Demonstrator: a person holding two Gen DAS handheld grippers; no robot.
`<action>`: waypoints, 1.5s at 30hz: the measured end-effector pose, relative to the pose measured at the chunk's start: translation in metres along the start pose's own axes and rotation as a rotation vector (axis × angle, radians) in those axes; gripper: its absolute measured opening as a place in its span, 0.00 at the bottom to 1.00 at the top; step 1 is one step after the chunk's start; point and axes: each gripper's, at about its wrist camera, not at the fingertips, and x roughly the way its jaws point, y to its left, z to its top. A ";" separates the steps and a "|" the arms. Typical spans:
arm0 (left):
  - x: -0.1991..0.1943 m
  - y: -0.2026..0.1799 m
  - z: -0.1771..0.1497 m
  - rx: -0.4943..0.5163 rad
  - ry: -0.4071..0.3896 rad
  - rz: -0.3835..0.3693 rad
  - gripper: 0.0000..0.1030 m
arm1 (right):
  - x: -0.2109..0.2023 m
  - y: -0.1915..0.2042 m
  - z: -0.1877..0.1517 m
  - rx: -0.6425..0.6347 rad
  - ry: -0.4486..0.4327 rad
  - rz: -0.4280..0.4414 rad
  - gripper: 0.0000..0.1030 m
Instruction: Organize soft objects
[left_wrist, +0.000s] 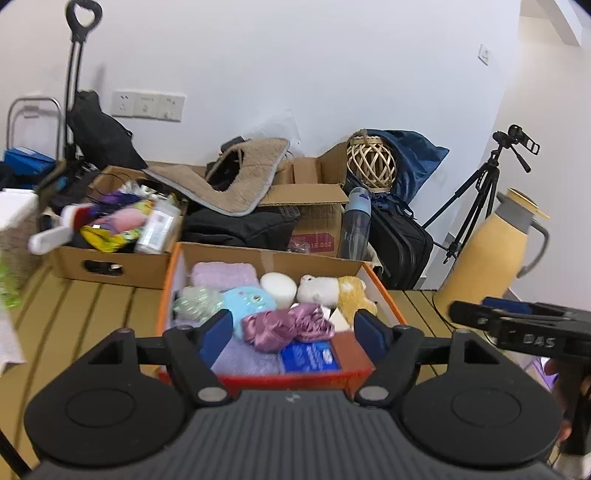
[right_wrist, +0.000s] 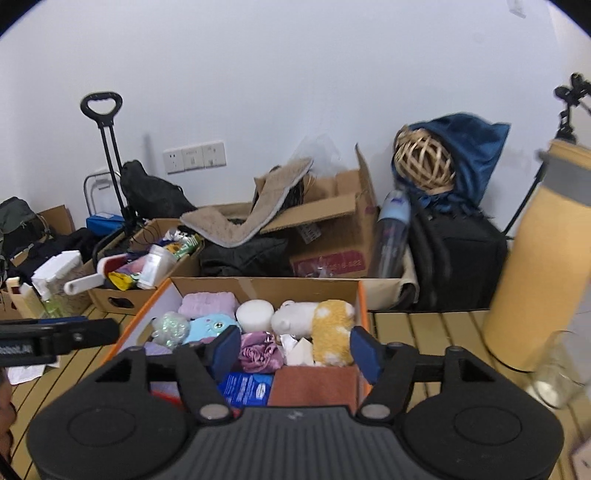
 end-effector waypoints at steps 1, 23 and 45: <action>-0.013 0.000 -0.004 0.015 -0.006 0.015 0.72 | -0.012 0.001 -0.003 -0.006 -0.004 0.002 0.69; -0.274 -0.023 -0.214 0.166 -0.287 0.227 1.00 | -0.274 0.060 -0.174 -0.125 -0.251 0.012 0.87; -0.434 -0.080 -0.385 0.189 -0.380 0.251 1.00 | -0.449 0.117 -0.391 -0.076 -0.304 -0.020 0.91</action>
